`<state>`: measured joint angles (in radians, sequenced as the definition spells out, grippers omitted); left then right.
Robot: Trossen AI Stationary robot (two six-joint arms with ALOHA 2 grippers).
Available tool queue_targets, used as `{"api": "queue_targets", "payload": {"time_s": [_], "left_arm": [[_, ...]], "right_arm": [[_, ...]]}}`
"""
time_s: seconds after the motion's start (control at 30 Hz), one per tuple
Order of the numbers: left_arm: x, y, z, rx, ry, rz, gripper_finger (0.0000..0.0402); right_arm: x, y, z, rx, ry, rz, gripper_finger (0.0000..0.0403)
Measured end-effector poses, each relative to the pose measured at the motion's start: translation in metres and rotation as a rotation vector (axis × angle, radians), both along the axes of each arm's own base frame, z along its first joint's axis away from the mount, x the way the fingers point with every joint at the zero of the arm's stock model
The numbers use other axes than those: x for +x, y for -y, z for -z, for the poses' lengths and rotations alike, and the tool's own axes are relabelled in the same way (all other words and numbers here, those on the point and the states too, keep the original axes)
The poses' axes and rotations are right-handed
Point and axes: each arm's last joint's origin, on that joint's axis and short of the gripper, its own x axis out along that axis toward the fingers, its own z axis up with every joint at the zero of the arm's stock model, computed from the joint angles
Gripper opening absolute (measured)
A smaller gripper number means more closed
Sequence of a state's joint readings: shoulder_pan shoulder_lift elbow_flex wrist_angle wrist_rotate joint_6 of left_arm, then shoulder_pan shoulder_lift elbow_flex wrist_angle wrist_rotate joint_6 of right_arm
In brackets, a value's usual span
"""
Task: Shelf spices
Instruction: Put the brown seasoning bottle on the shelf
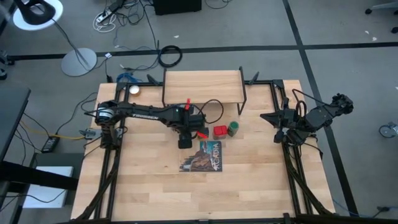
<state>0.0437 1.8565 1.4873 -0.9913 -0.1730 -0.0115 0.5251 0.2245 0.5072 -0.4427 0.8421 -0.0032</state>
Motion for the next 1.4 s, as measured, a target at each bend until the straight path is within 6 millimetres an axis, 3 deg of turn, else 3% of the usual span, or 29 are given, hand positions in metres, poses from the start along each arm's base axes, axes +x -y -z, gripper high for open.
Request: {"api": "queue_targets", "payload": {"time_s": [0.3, 0.5, 0.67, 1.13, 1.4], "left_arm": [[-0.002, -0.005, -0.079, 0.177, -0.018, 0.03, 0.0166], [-0.003, -0.03, -0.115, 0.21, 0.068, 0.008, 0.0166], [-0.011, -0.064, -0.124, 0.23, 0.056, -0.04, 0.0166], [-0.054, -0.175, -0.124, 0.113, 0.093, -0.228, 0.0166], [-0.074, -0.204, -0.123, 0.079, 0.107, -0.28, 0.0166]], "right_arm": [[0.0, 0.0, 0.0, 0.0, 0.0, 0.0, 0.0004], [0.0, 0.0, 0.0, 0.0, 0.0, 0.0, 0.0005], [0.0, 0.0, 0.0, 0.0, 0.0, 0.0, 0.0004], [0.0, 0.0, 0.0, -0.002, 0.0, 0.0, 0.0006], [0.0, 0.0, 0.0, -0.007, -0.002, 0.0, 0.0003]]}}
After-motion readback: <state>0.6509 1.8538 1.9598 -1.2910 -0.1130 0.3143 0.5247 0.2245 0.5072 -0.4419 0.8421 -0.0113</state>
